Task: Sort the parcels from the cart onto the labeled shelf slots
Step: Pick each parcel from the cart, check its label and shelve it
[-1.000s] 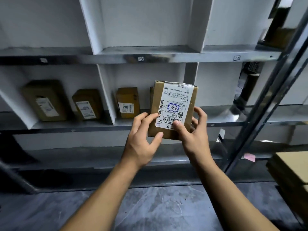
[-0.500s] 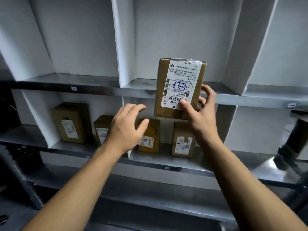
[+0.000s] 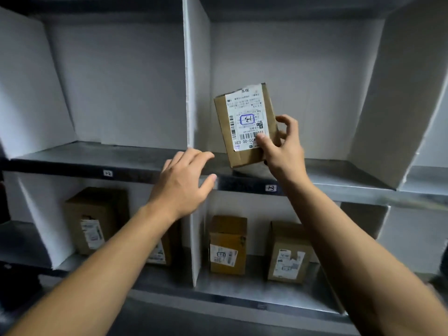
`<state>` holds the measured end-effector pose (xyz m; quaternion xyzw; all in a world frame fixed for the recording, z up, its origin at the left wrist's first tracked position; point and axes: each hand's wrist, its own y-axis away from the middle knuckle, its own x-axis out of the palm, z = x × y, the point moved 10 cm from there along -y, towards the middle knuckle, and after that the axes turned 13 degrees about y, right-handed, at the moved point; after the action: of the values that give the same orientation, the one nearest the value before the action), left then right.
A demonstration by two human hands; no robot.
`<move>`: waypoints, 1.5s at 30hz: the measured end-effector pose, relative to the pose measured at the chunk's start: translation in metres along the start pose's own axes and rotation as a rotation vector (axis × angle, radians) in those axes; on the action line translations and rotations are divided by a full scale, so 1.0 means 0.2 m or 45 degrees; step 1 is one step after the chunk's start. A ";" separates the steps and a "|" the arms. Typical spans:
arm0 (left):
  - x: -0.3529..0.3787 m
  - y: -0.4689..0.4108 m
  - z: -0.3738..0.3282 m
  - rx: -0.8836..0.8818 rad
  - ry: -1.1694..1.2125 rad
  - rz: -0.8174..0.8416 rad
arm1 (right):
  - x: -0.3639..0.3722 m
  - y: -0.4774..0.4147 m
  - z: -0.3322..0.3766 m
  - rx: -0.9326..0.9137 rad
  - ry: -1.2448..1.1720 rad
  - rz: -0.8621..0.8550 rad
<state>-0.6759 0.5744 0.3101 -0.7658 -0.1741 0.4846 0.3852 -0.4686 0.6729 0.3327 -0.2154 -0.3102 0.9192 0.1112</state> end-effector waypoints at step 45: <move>0.18 0.10 0.01 0.332 0.408 0.037 | 0.05 0.30 0.01 -0.285 0.837 -0.111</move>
<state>-0.6623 0.5854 0.2716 -0.7792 -0.0352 0.3805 0.4969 -0.4822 0.6276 0.2934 -0.4972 -0.3655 0.7556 0.2198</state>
